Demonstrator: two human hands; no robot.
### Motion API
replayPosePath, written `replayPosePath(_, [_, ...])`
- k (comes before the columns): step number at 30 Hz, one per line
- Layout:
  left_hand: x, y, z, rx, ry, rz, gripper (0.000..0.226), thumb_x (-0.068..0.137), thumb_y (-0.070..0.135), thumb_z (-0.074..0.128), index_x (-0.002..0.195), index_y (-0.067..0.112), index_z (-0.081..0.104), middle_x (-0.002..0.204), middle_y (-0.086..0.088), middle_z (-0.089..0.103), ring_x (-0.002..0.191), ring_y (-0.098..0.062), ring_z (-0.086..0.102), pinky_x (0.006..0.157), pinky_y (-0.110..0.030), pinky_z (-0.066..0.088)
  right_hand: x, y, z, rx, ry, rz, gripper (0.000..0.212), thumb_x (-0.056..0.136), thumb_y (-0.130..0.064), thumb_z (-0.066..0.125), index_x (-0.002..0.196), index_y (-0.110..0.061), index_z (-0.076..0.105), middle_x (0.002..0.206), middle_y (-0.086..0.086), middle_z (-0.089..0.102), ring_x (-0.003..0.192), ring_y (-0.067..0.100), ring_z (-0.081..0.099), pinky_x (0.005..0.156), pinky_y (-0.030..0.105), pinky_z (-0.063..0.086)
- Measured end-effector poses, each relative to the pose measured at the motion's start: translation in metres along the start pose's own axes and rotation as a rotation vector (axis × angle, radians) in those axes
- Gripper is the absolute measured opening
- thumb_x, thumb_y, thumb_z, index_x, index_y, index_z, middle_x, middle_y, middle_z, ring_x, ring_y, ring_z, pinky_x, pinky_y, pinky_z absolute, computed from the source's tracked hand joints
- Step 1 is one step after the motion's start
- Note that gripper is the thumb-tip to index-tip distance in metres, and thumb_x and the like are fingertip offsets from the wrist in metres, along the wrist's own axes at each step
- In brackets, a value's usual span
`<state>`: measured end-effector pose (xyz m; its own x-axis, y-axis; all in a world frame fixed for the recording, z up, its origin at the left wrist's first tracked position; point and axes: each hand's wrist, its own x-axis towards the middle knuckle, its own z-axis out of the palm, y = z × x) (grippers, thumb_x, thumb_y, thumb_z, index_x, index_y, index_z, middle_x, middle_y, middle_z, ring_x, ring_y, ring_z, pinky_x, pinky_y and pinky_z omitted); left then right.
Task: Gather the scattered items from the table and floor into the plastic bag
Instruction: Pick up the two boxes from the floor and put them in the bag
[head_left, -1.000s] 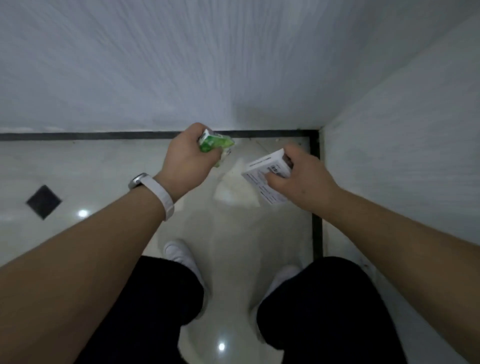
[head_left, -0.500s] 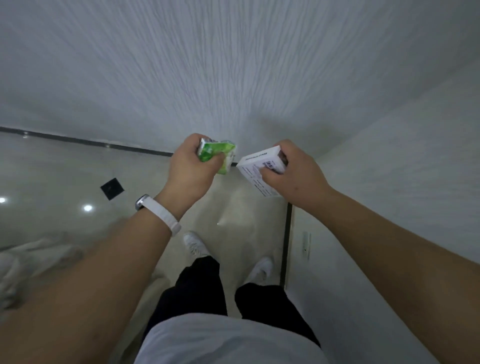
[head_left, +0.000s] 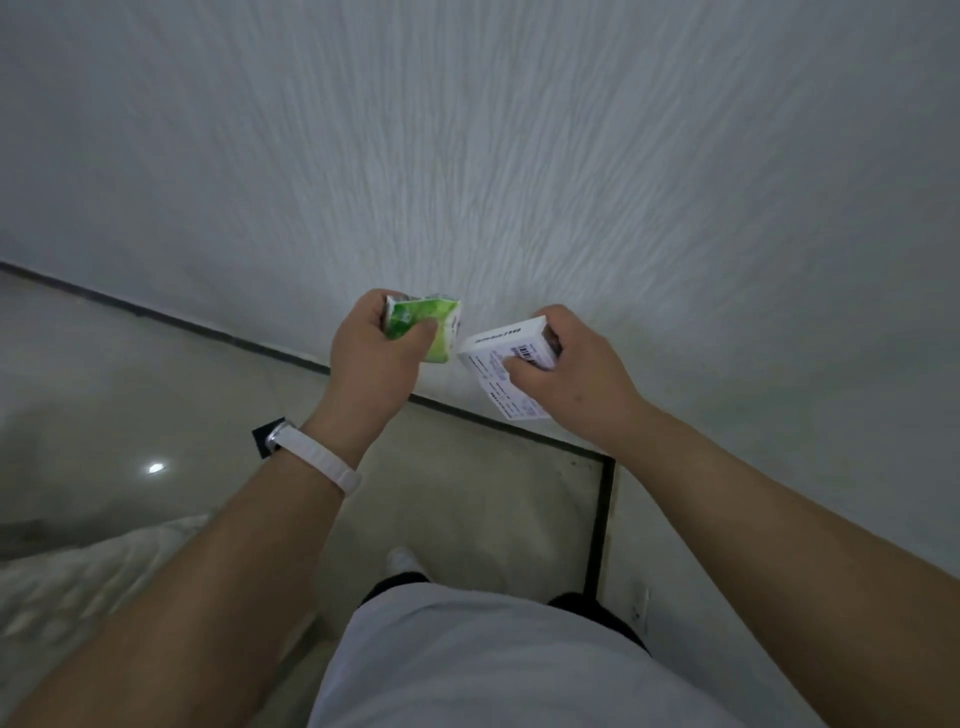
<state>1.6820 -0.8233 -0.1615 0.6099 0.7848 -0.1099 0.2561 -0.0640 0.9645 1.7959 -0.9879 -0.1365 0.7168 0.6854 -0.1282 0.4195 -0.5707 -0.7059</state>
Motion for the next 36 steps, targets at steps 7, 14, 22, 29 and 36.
replayPosePath(7, [0.015, -0.007, -0.064, -0.048, 0.169, -0.045, 0.015, 0.089, 0.009, 0.067, 0.084, 0.018, 0.056, 0.072, 0.007, 0.053, 0.050, 0.009, 0.046, 0.049, -0.008, 0.037, 0.038, -0.055, 0.032, -0.040, -0.099, -0.122, 0.025, 0.084, -0.031, 0.070, 0.099, -0.019, 0.053, 0.083, -0.008, 0.061, 0.075, 0.009, 0.059, 0.061, 0.022, 0.045])
replayPosePath(14, [0.025, -0.018, -0.107, -0.059, 0.386, -0.146, 0.015, 0.088, 0.009, 0.067, 0.084, 0.019, 0.058, 0.073, 0.005, 0.057, 0.054, 0.006, 0.048, 0.052, -0.011, 0.042, 0.089, -0.094, 0.068, -0.032, -0.295, -0.257, 0.024, 0.085, -0.032, 0.070, 0.099, -0.024, 0.051, 0.088, -0.010, 0.063, 0.079, 0.005, 0.060, 0.066, 0.026, 0.049])
replayPosePath(22, [0.027, -0.013, -0.134, 0.018, 0.716, -0.265, 0.011, 0.088, 0.013, 0.066, 0.088, 0.021, 0.060, 0.077, 0.004, 0.060, 0.064, -0.008, 0.053, 0.057, -0.021, 0.045, 0.162, -0.134, 0.104, -0.018, -0.584, -0.489, 0.024, 0.086, -0.031, 0.068, 0.100, -0.022, 0.050, 0.087, -0.011, 0.061, 0.076, 0.002, 0.059, 0.060, 0.022, 0.048])
replayPosePath(29, [0.037, 0.003, -0.146, -0.005, 0.929, -0.275, 0.026, 0.088, 0.011, 0.068, 0.075, 0.027, 0.053, 0.069, 0.007, 0.054, 0.056, -0.001, 0.049, 0.046, -0.011, 0.038, 0.207, -0.172, 0.118, -0.026, -0.707, -0.638, 0.026, 0.087, -0.032, 0.066, 0.103, -0.019, 0.050, 0.096, -0.005, 0.064, 0.084, 0.011, 0.063, 0.070, 0.039, 0.058])
replayPosePath(36, [0.030, -0.012, -0.205, -0.057, 1.069, -0.322, 0.019, 0.079, 0.024, 0.072, 0.082, 0.011, 0.058, 0.078, -0.006, 0.058, 0.070, -0.019, 0.055, 0.065, -0.037, 0.046, 0.216, -0.224, 0.168, -0.002, -0.798, -0.682, 0.022, 0.087, -0.032, 0.066, 0.099, -0.024, 0.049, 0.096, -0.009, 0.063, 0.085, 0.008, 0.063, 0.074, 0.038, 0.058])
